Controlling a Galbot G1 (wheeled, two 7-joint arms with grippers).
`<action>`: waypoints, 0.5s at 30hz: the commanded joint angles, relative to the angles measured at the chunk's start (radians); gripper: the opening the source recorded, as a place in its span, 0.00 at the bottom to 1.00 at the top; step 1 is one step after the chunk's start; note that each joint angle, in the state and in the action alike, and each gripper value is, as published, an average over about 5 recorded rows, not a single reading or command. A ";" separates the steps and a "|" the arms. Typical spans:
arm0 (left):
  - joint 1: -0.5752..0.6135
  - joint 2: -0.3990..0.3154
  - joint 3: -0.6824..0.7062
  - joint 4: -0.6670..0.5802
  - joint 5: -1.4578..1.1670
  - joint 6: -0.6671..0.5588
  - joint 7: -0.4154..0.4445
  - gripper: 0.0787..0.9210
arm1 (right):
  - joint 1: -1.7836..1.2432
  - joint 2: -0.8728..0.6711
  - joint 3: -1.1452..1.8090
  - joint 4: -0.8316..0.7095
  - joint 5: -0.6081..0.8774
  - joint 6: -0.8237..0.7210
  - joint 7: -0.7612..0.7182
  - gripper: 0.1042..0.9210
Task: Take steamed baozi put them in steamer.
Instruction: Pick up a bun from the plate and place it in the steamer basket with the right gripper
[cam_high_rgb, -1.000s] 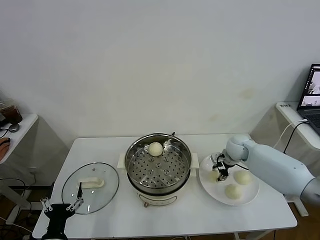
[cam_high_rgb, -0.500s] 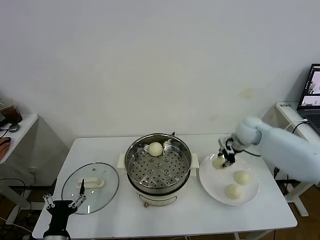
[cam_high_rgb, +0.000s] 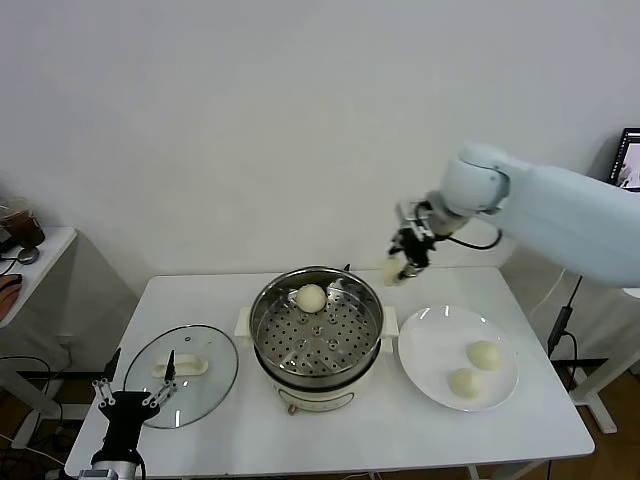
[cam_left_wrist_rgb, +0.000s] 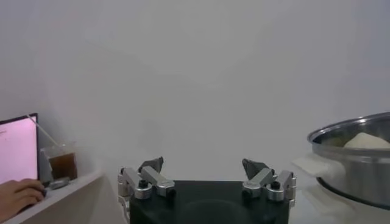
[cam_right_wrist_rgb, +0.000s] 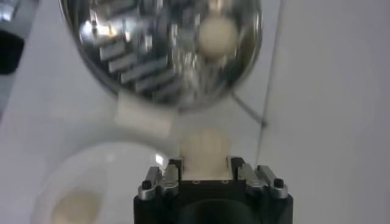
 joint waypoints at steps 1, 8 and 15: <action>-0.005 0.001 -0.002 0.000 0.000 0.001 0.000 0.88 | -0.012 0.292 -0.075 -0.031 0.184 -0.188 0.139 0.46; -0.002 -0.007 -0.024 -0.005 0.000 0.001 0.000 0.88 | -0.107 0.417 -0.058 -0.154 0.173 -0.240 0.189 0.46; -0.003 -0.014 -0.027 -0.009 0.000 0.001 -0.001 0.88 | -0.174 0.476 -0.052 -0.234 0.146 -0.247 0.198 0.46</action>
